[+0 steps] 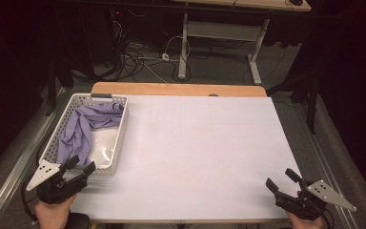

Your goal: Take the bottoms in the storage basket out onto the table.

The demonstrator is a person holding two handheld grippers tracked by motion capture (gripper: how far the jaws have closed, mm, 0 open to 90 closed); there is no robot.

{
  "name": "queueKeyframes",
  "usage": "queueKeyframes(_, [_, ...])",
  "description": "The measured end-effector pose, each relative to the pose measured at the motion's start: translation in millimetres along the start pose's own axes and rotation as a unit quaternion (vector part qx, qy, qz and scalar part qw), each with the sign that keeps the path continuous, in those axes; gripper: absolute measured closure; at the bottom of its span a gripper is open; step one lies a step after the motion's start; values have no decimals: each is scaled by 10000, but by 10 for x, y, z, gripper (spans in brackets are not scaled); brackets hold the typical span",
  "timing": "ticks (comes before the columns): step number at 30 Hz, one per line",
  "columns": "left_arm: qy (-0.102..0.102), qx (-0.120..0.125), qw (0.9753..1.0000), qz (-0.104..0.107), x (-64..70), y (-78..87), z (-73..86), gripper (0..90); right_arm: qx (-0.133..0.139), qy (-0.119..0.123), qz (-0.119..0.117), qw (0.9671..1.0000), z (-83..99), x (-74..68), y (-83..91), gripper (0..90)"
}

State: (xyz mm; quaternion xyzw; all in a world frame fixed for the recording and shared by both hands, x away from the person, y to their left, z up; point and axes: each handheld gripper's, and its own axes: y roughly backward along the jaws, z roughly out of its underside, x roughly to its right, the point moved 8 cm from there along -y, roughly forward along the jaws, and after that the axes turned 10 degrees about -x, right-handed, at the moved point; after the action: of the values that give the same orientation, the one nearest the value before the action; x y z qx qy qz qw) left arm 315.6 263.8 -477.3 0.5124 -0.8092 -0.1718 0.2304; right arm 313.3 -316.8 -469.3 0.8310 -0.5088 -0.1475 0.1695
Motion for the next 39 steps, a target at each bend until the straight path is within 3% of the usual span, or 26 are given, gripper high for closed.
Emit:
queueKeyframes(15, [83,21,9999,131,-17,10,-24,320,-19,2,-20,10000,1,-10,-9,171])
queueKeyframes(18, [-21,47,9999,86,-3,21,-58,320,-16,33,-28,10000,3,-14,-7,172])
queueKeyframes(26, [-54,137,9999,52,25,59,-101,320,-35,62,-33,10000,6,-15,-10,172])
queueKeyframes(30, [-34,120,9998,183,70,57,-127,321,-36,64,-45,10000,6,-23,-8,172])
queueKeyframes(39, [-120,189,9994,269,161,72,-261,321,-59,67,-9,10000,13,-12,-15,171])
